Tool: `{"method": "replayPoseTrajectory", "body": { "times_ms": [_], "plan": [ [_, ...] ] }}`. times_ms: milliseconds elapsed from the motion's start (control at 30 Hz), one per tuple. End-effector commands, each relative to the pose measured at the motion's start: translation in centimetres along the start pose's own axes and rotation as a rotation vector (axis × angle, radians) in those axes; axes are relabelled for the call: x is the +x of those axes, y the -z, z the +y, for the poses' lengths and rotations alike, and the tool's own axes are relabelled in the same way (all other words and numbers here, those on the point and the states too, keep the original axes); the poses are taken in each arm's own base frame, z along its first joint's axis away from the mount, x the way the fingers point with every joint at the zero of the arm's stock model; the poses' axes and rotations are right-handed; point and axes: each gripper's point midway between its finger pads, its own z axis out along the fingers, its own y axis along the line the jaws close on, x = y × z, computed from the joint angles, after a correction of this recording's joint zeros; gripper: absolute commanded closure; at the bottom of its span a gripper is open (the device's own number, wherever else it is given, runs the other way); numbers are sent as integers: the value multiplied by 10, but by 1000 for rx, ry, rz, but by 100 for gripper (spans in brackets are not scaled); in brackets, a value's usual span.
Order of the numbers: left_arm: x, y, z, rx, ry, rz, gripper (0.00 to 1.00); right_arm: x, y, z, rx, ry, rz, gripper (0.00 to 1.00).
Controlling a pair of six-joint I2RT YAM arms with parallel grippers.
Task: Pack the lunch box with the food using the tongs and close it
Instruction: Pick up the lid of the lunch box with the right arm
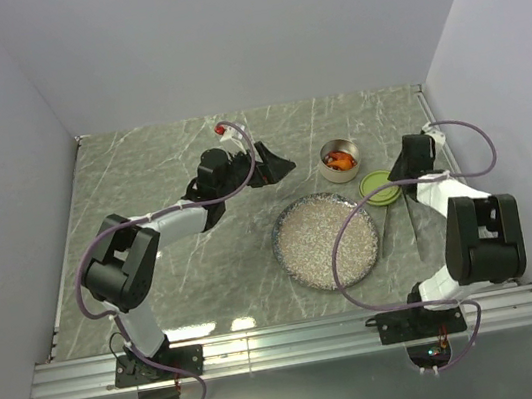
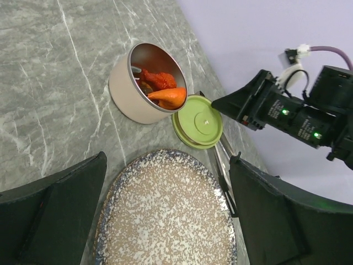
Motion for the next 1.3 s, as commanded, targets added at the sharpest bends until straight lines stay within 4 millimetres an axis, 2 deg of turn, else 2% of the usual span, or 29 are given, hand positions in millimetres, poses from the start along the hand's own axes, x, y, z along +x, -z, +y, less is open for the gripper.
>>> {"method": "replayPoseTrajectory", "body": {
  "times_ms": [0,200,667,967,1167,1267],
  "plan": [
    [-21,7,-21,35,-56,-53,1,-12,-4,14,-44,-15,8,58],
    [-22,6,-18,22,-58,-54,0,-14,-5,16,-47,-11,6,67],
    [-21,5,-14,26,-41,-47,1,0,1,6,-14,32,64,68],
    [-24,7,-14,29,-33,-52,1,10,0,9,-18,68,106,69],
    [-23,7,-12,34,-23,-50,1,18,-2,11,-8,95,132,76],
    [-24,7,-12,37,-21,-51,1,21,-2,13,0,116,144,83]
  ]
}}
